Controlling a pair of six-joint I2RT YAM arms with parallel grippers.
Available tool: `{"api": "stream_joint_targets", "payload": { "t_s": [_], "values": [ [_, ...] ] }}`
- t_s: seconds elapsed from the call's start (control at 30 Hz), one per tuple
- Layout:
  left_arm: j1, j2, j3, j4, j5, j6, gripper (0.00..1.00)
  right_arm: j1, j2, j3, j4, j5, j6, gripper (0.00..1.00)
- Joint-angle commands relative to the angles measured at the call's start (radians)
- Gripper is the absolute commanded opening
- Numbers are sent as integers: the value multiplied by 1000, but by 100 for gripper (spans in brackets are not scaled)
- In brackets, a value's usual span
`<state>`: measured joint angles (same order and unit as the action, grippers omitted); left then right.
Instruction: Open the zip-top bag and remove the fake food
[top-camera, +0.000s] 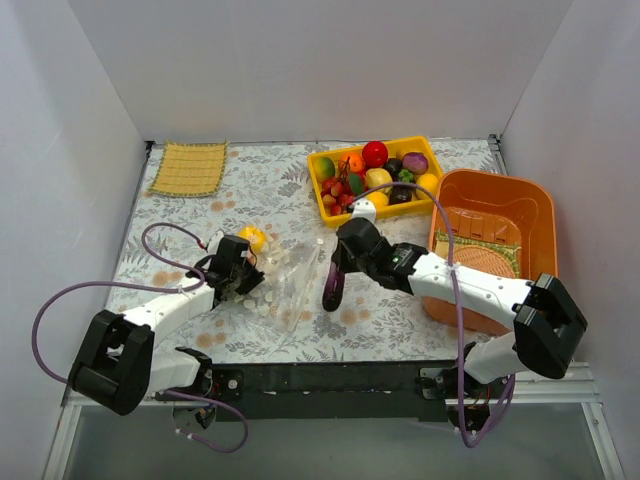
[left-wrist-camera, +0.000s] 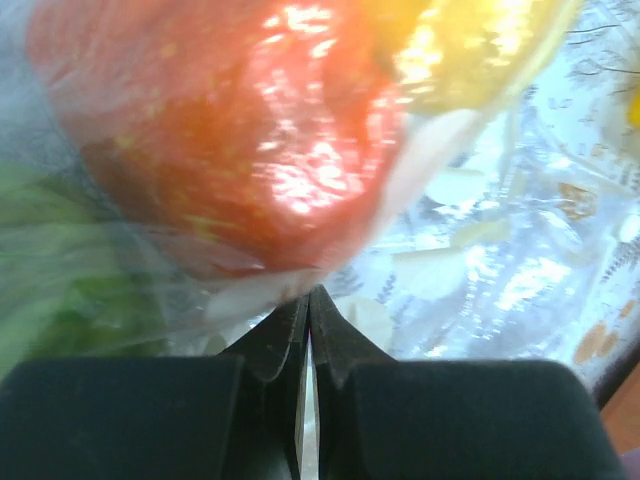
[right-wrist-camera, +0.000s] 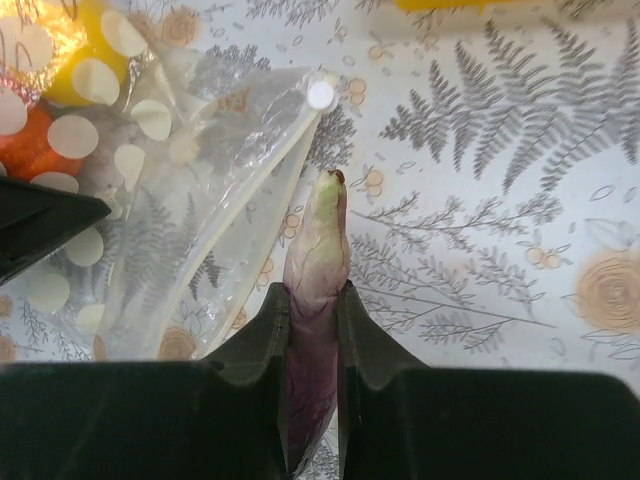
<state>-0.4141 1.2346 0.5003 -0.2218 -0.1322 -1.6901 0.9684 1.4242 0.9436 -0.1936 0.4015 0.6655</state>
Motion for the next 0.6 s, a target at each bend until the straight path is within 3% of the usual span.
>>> {"api": "stream_joint_targets", "payload": {
  "t_s": [0.0,0.17,0.4,0.57],
  "values": [
    [5,-73,64,-42,16,58,0,-129,-41,133,-52,17,-141,1],
    [5,-121,95,-63,26,87,3,-334,48,317,-70,-116,-302,1],
    [5,-130,147,-90,75,135,4,-548,318,692,-99,-211,-555,1],
    [3,-120,197,-114,100,179,6,-597,532,914,-180,-103,-697,1]
  ]
}}
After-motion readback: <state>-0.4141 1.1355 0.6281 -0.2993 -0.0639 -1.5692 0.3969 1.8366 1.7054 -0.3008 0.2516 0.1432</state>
